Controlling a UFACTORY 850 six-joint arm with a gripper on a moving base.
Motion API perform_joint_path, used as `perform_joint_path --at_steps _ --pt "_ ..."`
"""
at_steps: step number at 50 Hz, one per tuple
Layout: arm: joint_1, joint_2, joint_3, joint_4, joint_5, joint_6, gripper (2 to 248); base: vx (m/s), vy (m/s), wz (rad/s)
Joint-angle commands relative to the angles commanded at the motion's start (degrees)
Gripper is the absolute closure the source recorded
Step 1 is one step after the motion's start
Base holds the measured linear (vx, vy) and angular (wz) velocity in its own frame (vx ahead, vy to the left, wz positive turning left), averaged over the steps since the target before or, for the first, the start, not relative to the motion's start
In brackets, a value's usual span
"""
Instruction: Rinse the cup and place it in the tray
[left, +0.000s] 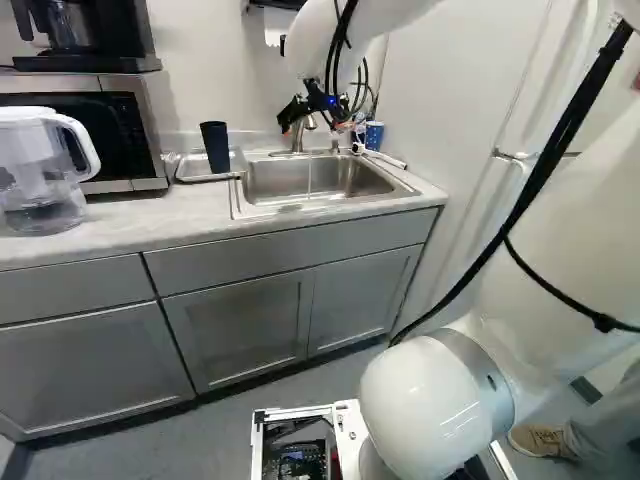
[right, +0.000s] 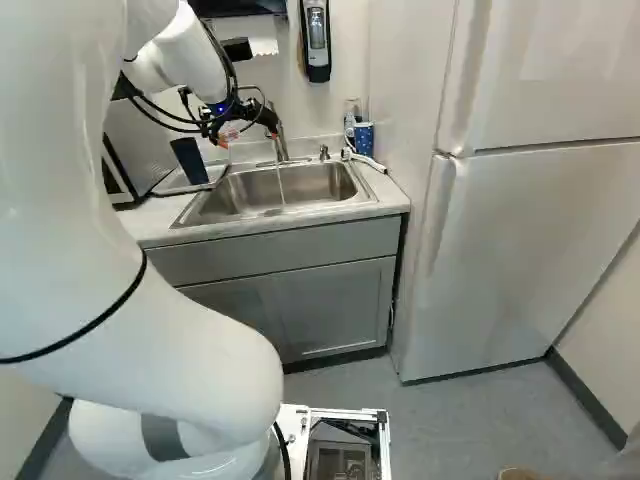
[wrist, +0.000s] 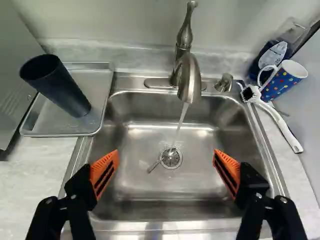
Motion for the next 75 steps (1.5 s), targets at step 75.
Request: perform_joint_path --at_steps 75 --pt "-1.35 -11.52 -9.88 6.61 33.67 0.00 3 0.000 0.000 0.000"
